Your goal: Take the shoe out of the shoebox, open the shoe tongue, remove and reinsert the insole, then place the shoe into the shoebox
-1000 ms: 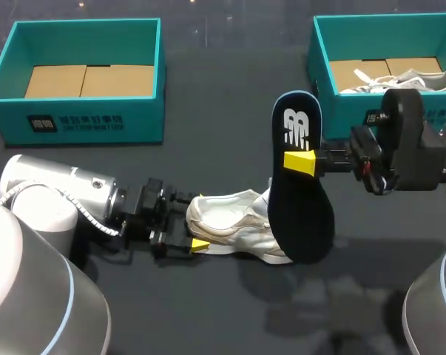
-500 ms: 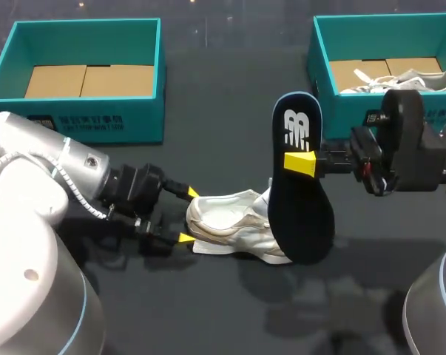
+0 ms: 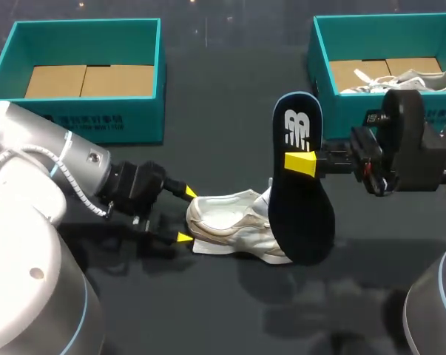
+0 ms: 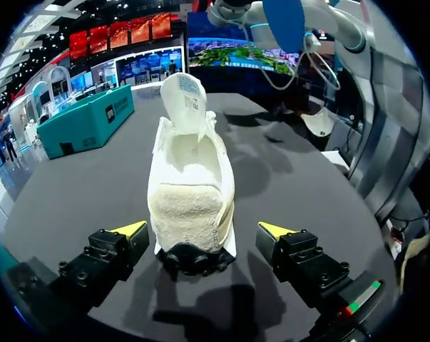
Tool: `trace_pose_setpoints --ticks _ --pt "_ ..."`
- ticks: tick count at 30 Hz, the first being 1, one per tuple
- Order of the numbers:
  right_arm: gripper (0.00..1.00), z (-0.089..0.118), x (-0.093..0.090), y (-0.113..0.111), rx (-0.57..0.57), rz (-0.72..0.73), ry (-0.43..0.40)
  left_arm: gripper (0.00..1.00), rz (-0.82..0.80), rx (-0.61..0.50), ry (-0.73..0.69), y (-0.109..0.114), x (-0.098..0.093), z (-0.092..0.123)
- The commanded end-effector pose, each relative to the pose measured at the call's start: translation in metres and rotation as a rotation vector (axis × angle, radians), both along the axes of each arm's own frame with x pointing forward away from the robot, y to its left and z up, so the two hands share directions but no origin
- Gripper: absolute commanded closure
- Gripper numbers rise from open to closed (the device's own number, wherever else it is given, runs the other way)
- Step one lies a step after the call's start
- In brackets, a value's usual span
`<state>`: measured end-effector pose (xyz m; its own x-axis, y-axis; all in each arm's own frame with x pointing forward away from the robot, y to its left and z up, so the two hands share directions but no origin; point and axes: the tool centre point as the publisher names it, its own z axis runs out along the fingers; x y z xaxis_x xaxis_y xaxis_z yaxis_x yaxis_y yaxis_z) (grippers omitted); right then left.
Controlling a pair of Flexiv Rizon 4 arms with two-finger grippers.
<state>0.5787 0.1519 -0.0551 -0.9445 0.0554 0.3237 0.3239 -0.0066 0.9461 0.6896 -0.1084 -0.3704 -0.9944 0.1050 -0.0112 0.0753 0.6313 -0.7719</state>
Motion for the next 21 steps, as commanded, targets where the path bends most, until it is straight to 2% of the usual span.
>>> trace_pose_setpoints --ticks 1,6,9,21 --pt "1.0 0.0 -0.011 -0.004 -0.015 -0.06 0.0 0.0 -0.022 0.165 0.016 -0.001 0.0 0.022" --pt "1.0 0.0 -0.011 -0.004 -0.015 -0.06 0.0 0.0 -0.017 0.262 0.02 -0.001 0.0 0.032" --pt "1.0 0.0 -0.011 -0.004 -0.015 -0.06 0.0 0.0 -0.008 0.407 -0.009 -0.002 0.0 0.036" --pt "1.0 0.0 -0.011 -0.004 -0.015 -0.06 0.0 0.0 -0.02 0.427 -0.017 -0.004 0.0 0.038"
